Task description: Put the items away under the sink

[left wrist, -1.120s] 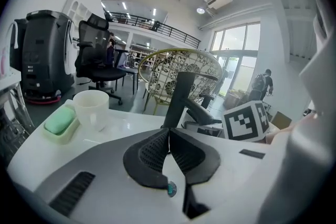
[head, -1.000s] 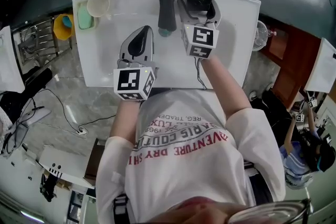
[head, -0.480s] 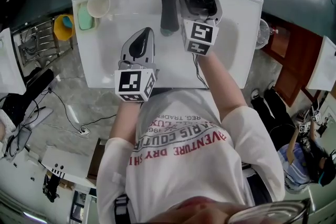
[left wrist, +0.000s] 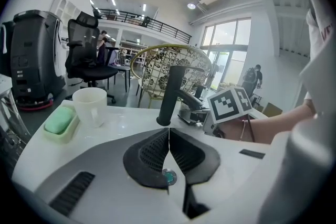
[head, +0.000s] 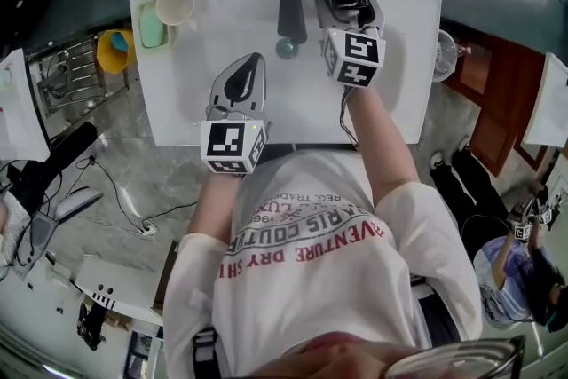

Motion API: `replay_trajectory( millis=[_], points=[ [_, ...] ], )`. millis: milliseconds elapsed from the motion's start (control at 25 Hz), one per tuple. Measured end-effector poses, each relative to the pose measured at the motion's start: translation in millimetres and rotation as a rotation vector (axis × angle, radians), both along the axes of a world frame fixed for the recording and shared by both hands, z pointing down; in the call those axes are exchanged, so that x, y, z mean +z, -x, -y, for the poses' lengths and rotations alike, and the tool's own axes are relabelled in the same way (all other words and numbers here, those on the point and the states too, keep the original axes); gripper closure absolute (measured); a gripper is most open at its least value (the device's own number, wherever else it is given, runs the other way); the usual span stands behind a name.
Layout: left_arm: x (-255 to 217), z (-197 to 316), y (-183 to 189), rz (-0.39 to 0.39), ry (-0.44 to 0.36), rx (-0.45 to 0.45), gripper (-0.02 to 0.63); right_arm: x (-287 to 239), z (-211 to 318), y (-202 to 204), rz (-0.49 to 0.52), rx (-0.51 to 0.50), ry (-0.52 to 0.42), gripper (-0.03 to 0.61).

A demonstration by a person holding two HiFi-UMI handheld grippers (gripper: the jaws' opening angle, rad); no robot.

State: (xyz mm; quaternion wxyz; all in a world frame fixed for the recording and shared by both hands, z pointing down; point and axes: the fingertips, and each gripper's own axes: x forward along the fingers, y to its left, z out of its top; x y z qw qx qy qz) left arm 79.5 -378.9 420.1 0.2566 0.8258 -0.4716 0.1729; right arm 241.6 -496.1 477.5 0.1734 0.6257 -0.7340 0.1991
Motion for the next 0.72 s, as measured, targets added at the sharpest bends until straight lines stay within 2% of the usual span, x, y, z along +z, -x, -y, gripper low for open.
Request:
replay_trajectory(
  millis=[280,480,720],
  points=[
    [-9,-13,5,-0.004,-0.006,0.017,0.591,-12,-22,-4,0.056,-0.009,0.012,0.215],
    [-23,-18,13,-0.021,-0.035,0.036,0.591,-43,-45,4,0.027,-0.040,-0.029,0.215],
    [-55,-40,18,-0.069,-0.087,0.067,0.591,-87,-103,23,-0.004,-0.073,-0.072,0.215]
  ],
)
